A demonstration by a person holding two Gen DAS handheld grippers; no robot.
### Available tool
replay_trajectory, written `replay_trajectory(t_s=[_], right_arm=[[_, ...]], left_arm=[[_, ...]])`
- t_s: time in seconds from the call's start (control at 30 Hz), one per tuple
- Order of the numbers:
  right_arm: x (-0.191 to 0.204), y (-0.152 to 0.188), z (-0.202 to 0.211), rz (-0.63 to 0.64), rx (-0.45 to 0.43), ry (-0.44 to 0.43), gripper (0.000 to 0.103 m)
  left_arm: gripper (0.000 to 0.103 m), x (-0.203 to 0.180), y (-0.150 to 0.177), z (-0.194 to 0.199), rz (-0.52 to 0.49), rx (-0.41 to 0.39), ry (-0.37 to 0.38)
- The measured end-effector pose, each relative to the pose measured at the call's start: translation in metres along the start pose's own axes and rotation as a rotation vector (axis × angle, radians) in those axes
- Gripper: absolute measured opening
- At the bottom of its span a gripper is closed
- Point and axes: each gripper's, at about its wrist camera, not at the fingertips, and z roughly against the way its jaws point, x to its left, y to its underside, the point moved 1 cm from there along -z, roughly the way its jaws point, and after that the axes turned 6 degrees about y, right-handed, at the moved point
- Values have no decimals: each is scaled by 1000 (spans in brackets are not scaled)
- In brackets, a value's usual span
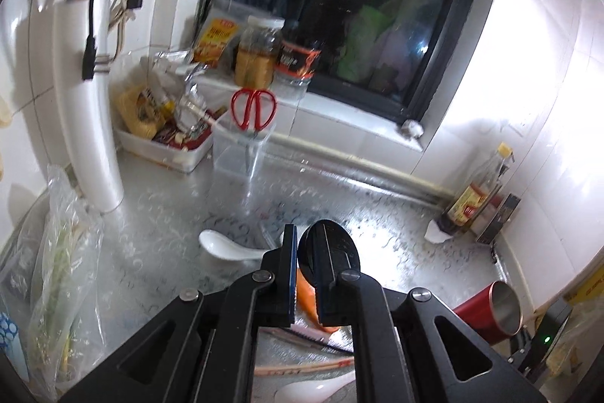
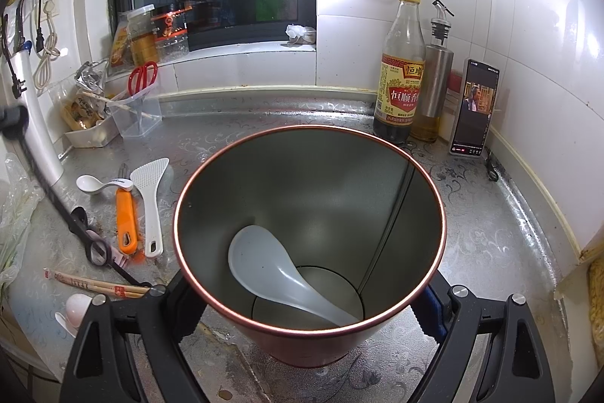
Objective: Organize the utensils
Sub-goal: 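Lift the black ladle and lower it handle-first into the red holder with the left gripper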
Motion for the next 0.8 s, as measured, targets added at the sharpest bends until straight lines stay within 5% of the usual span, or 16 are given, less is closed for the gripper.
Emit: replay_trajectory(t_s=[0.5, 0.8], right_arm=[[0, 0, 0, 0, 1, -1, 91], [0, -1, 0, 4, 3, -6, 91]], left_arm=[[7, -96, -49, 2, -196, -120, 144], [7, -156, -39, -4, -357, -154, 170]])
